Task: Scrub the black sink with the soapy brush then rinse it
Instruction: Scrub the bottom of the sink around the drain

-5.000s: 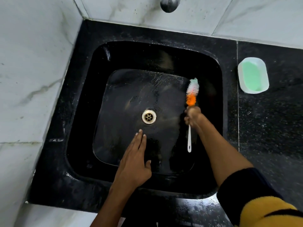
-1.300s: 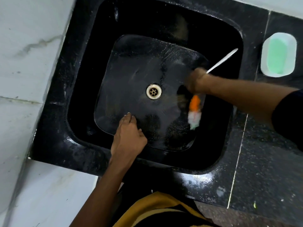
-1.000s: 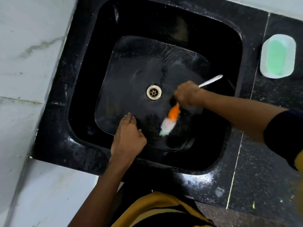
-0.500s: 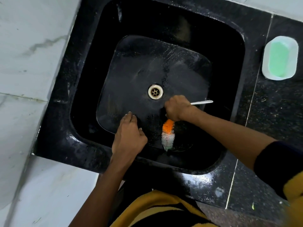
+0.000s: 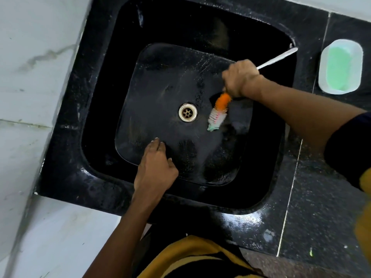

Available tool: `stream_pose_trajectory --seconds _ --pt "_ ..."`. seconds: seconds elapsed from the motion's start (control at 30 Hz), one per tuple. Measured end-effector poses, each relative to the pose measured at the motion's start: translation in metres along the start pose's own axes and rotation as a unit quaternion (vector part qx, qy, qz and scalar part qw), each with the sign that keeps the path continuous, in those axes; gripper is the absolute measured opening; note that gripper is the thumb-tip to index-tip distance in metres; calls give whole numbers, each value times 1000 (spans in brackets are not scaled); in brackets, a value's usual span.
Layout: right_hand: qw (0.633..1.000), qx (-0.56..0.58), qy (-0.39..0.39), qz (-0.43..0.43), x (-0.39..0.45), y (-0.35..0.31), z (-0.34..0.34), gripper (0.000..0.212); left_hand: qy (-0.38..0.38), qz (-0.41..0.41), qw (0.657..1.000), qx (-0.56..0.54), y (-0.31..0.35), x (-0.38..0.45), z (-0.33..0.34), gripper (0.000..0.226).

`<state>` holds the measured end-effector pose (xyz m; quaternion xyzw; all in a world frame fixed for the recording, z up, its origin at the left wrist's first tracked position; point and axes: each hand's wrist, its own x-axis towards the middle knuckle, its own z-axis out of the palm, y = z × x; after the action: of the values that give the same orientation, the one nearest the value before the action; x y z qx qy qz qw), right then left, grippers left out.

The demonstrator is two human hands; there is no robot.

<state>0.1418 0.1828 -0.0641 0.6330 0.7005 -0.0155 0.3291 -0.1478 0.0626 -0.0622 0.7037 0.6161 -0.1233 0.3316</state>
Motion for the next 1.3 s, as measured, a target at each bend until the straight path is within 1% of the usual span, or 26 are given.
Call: stream_pose_trajectory --seconds 0.07,0.13,0.2,0.27,0.3,0.4,0.47,0.57,0.63,0.7,0.77,0.83,1.0,1.07,1.23,1.3 --pt "999 11 -17 -41 7 -16 -10 36 -1 4 1000 5 -1 1 1 62" --pt "993 18 -43 -105 4 -46 -16 34 0 6 1000 13 -2 2 1 63" --pt "983 12 -70 -169 -7 -73 -14 29 0 5 1000 11 -3 2 1 64" --pt "975 -12 -90 -203 -14 -80 -6 28 1 6 1000 5 -3 2 1 63" --pt "974 -39 -95 -203 -14 -74 -3 30 2 6 1000 2 -3 2 2 64" --pt "974 -147 -55 -162 0 -33 -2 34 5 5 1000 -2 -3 3 4 64" --pt "975 -176 -31 -130 9 -6 -7 35 5 6 1000 0 -3 3 4 64" --pt "980 -158 15 -118 20 1 -11 34 2 11 1000 5 -3 4 4 64" --pt "978 -136 25 -158 24 -17 -14 33 -2 11 1000 5 -3 4 4 64" --pt "972 -115 18 -203 27 -42 -17 32 -5 11 1000 5 -3 3 3 64" --pt "974 -71 9 -216 27 -57 -24 31 -8 11 1000 7 -3 3 3 64" --pt "979 -47 5 -196 28 -55 -30 30 -9 10 1000 8 -4 3 2 64" --pt "984 -140 -9 -114 31 -7 -31 33 -6 8 1000 2 -4 3 3 64" --pt "984 -143 -8 -106 32 -2 -27 33 -6 6 1000 -2 -4 3 3 64" --pt "979 -81 9 -189 39 -60 -31 30 -10 5 1000 2 -4 3 3 64" --pt "980 -50 22 -191 39 -71 -34 31 -12 5 1000 4 -4 4 3 65"
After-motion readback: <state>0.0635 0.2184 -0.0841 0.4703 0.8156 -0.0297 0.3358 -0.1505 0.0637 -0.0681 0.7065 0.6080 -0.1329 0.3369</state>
